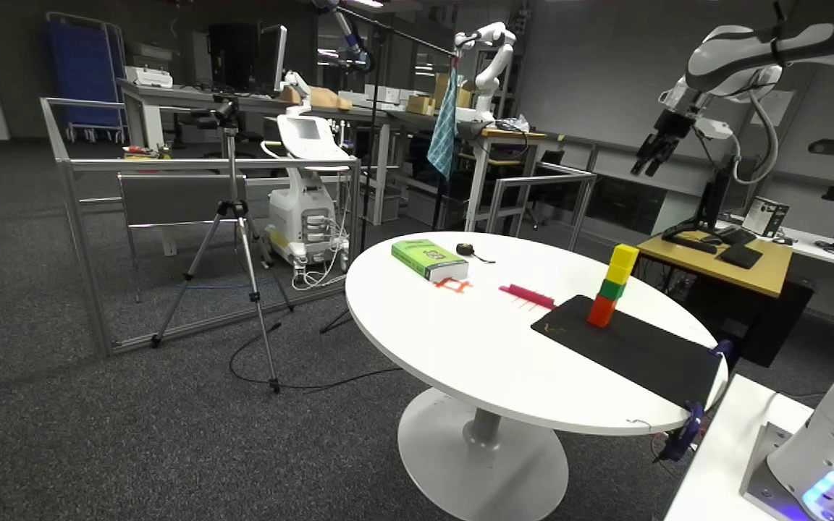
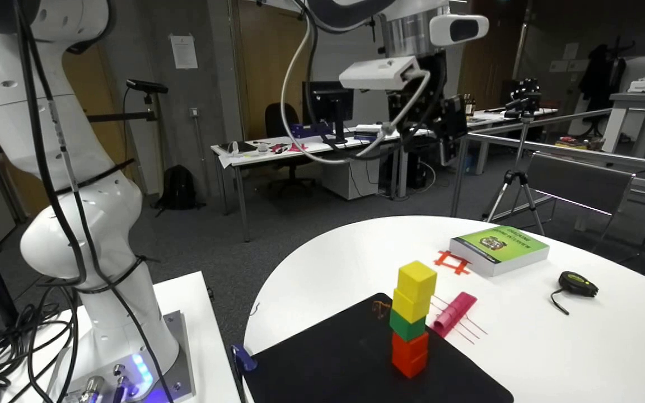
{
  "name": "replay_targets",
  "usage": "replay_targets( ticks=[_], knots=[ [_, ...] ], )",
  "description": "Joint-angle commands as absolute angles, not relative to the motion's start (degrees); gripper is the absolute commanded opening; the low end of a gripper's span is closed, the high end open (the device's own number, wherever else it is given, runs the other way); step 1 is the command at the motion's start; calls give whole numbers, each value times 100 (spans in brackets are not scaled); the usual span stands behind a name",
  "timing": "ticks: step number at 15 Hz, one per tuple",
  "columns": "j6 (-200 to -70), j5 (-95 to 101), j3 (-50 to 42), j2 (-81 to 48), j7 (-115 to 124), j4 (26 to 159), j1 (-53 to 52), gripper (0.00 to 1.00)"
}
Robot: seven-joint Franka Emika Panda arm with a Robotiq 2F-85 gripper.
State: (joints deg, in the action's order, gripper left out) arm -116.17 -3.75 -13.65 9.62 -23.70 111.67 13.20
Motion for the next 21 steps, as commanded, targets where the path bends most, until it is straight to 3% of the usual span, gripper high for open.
replay_targets(
  ticks=[1, 11, 21],
  knots=[
    [-10988, -361, -1395, 1204, -1974, 10657, 1236, 100],
    [-8684, -188, -1568, 1209, -1470, 8898, 1275, 100],
    [-8848, -251, -1588, 1268, -1562, 9098, 1236, 100]
  ],
)
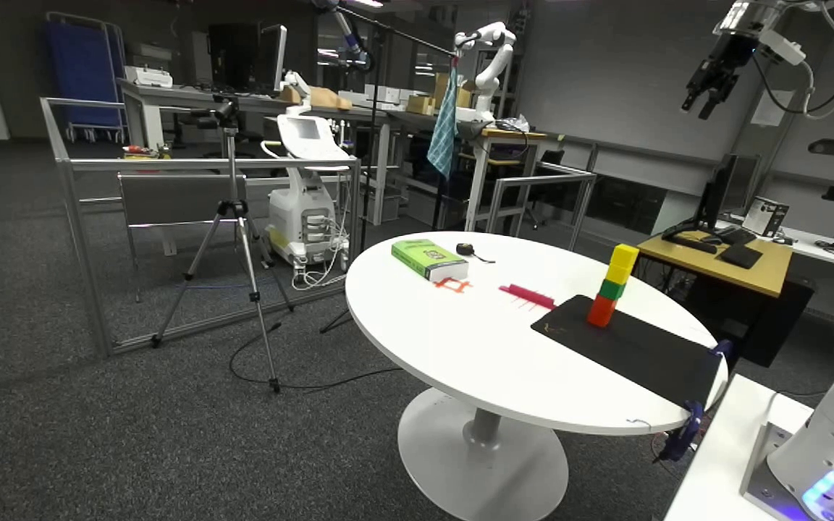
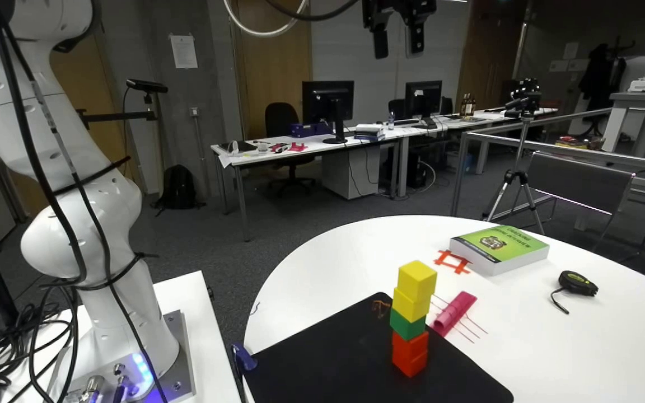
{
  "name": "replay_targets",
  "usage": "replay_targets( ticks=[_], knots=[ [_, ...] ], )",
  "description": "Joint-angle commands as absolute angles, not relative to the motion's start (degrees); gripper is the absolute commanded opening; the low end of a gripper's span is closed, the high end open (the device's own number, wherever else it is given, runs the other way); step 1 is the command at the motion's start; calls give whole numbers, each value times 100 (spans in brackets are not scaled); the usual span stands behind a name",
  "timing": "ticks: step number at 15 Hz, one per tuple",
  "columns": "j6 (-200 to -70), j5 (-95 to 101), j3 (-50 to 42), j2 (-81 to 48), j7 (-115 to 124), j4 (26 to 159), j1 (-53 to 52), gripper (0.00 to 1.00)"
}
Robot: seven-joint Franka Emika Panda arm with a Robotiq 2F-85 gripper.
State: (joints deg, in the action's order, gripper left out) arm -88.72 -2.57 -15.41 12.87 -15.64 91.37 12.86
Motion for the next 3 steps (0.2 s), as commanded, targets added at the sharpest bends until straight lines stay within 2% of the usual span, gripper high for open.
replay_targets(
  ticks=[1, 3],
  knots=[
    [-8848, -251, -1588, 1268, -1562, 9096, 1236, 100],
    [-8848, -251, -1588, 1267, -1562, 9094, 1236, 100]
  ],
)
